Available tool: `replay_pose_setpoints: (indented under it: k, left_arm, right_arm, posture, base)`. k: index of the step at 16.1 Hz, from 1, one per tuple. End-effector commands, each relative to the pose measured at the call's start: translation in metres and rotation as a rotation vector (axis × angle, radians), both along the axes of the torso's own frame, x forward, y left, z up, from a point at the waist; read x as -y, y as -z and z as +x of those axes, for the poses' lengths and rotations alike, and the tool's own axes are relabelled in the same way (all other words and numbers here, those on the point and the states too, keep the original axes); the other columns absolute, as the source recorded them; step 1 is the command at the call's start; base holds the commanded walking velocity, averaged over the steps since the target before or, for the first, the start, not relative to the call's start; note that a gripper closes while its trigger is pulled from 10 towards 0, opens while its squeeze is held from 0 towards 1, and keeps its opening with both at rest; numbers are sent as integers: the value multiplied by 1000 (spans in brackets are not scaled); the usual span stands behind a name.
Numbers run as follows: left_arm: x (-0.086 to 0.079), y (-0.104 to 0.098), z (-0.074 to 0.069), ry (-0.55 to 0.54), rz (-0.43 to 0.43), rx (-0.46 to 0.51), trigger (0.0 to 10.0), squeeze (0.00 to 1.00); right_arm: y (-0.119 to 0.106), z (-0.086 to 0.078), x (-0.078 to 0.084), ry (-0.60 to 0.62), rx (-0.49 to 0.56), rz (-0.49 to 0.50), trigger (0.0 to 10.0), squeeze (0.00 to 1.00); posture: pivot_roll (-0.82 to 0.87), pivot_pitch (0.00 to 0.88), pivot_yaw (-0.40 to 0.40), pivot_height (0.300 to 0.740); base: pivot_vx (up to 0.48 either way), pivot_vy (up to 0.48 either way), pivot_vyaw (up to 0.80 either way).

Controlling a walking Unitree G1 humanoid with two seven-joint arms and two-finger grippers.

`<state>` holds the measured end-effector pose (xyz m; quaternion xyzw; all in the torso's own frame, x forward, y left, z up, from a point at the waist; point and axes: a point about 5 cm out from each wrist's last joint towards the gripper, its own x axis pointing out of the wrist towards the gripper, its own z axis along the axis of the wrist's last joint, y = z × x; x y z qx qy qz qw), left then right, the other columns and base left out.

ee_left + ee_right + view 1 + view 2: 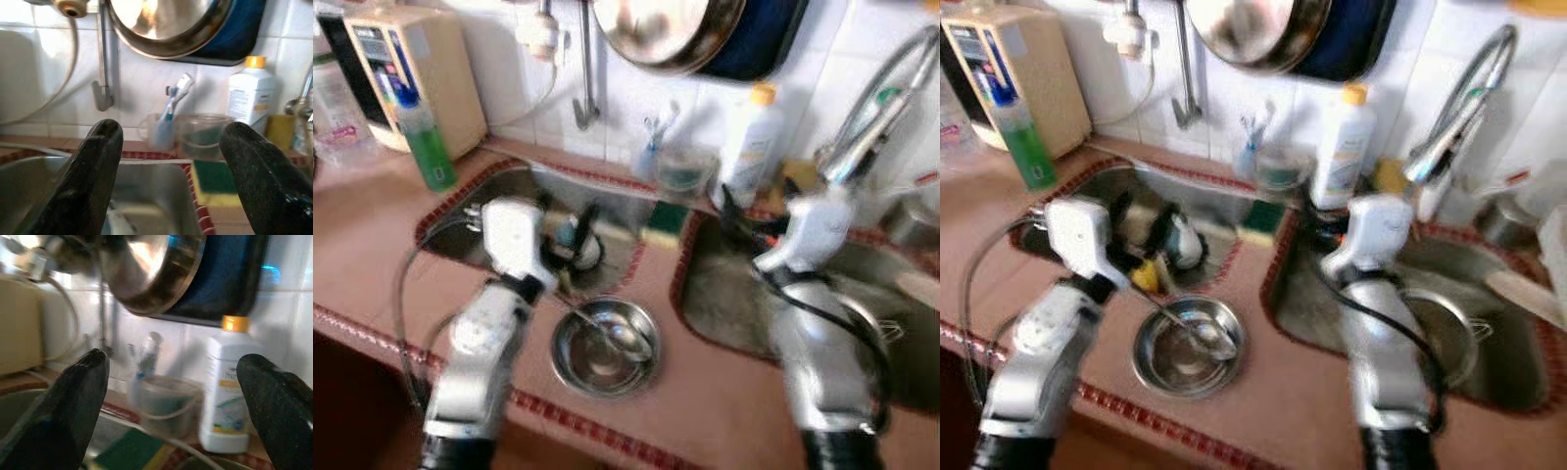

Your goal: Kitchen organization

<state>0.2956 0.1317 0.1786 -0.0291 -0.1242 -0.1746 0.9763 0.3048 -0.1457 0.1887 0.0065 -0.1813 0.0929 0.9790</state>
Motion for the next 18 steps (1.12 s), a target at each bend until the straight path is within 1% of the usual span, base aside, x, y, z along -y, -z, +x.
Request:
replay_pose_setpoints:
  k: [1, 2, 3, 4, 6, 10, 13, 14, 15, 16, 17, 18]
  left_arm:
    - [-5, 8, -2, 19, 36, -64, 10000, 0]
    - [-15, 25, -7, 21, 107, -172, 10000, 0]
    - [-17, 31, -8, 14, 121, -209, 10000, 0]
    - [-17, 33, -9, 12, 119, -222, 10000, 0]
    - [-13, 31, -10, 27, 113, -211, 10000, 0]
    - [-10, 31, -10, 44, 85, -235, 10000, 0]
    - [-11, 30, -9, 37, 90, -235, 10000, 0]
    - [-11, 32, -9, 35, 97, -249, 10000, 0]
    - [-11, 34, -10, 34, 87, -277, 10000, 0]
    - [-12, 33, -10, 32, 76, -278, 10000, 0]
    - [-13, 30, -9, 20, 45, -282, 10000, 0]
    - [-15, 25, -7, 8, 27, -265, 10000, 0]
  right_arm:
    - [2, -6, 4, -32, -10, -26, 10000, 0]
    - [7, -13, 2, -88, -29, -53, 10000, 0]
    - [9, -16, 1, -103, -34, -57, 10000, 0]
    - [9, -17, 0, -112, -35, -60, 10000, 0]
    - [10, -18, 0, -122, -39, -68, 10000, 0]
    - [9, -20, -1, -134, -42, -65, 10000, 0]
    - [9, -20, -3, -142, -42, -61, 10000, 0]
    - [9, -21, -3, -143, -43, -60, 10000, 0]
    - [9, -21, -3, -146, -44, -61, 10000, 0]
    - [9, -22, -3, -151, -44, -64, 10000, 0]
    - [9, -23, -3, -166, -42, -64, 10000, 0]
    - [8, -24, -4, -190, -40, -66, 10000, 0]
  posture:
    - [-154, 32, 15, 740]
    - [-153, 34, 16, 740]
    - [-153, 36, 16, 740]
    - [-156, 39, 18, 740]
    - [-157, 43, 18, 740]
    - [-158, 46, 19, 740]
    - [-158, 47, 20, 740]
    - [-157, 46, 21, 740]
    - [-157, 46, 22, 740]
    - [-157, 47, 23, 740]
    - [-157, 48, 25, 740]
    - [-157, 50, 25, 740]
  base:
    - [0, 0, 0]
    - [0, 0, 0]
    - [0, 0, 0]
    - [0, 0, 0]
    - [0, 0, 0]
    - [0, 0, 0]
    - [0, 0, 0]
    - [0, 0, 0]
    - [0, 0, 0]
    - [0, 0, 0]
    - [0, 0, 0]
    - [0, 0, 0]
